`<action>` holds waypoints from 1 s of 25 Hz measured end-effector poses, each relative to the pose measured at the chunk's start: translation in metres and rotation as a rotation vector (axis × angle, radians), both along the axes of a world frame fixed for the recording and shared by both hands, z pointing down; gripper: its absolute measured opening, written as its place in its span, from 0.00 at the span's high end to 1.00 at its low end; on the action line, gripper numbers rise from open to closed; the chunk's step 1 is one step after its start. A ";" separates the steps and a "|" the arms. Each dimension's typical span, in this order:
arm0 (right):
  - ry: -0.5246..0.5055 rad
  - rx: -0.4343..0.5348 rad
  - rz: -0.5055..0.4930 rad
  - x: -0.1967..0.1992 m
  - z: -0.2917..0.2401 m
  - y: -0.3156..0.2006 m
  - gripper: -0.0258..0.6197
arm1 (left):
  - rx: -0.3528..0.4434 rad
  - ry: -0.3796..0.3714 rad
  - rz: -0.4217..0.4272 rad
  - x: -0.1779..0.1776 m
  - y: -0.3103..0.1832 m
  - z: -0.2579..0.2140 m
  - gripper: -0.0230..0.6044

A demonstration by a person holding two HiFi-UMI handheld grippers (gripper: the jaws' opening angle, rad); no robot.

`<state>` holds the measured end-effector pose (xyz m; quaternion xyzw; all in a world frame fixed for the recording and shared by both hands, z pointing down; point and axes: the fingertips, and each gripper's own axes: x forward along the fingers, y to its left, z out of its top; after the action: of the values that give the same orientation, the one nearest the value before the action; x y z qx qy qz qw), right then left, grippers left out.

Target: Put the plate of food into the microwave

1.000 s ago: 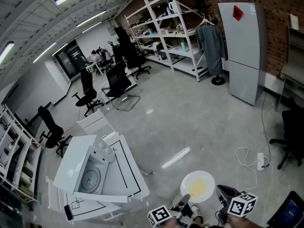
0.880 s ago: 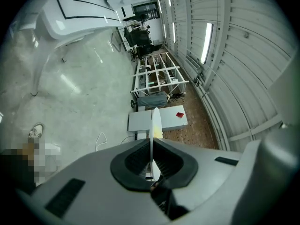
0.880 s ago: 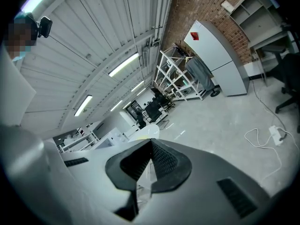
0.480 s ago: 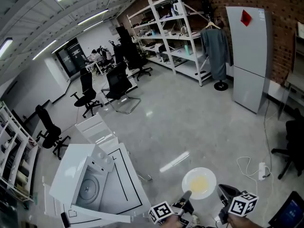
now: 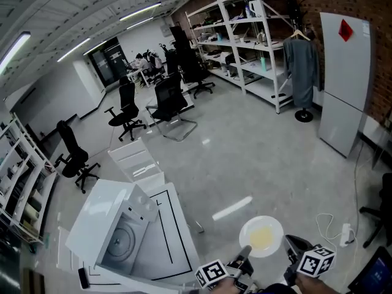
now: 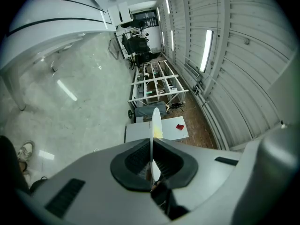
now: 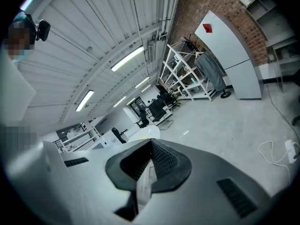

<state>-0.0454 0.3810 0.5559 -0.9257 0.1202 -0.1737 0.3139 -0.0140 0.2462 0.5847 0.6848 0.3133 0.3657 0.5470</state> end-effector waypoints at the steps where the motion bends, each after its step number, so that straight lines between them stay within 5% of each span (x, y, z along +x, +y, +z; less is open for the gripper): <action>1: -0.003 0.002 -0.011 0.006 -0.001 -0.002 0.96 | 0.001 -0.003 -0.013 0.003 -0.002 -0.001 0.94; 12: -0.015 0.005 -0.168 0.090 -0.006 -0.029 0.96 | 0.006 0.003 -0.203 0.053 -0.040 -0.008 0.94; 25: -0.033 -0.001 -0.496 0.206 -0.002 -0.102 0.96 | 0.010 -0.002 -0.570 0.111 -0.116 -0.007 0.94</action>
<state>0.1601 0.2794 0.5538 -0.8650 0.3384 -0.2607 0.2631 0.0973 0.1297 0.5772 0.7476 0.1059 0.1993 0.6247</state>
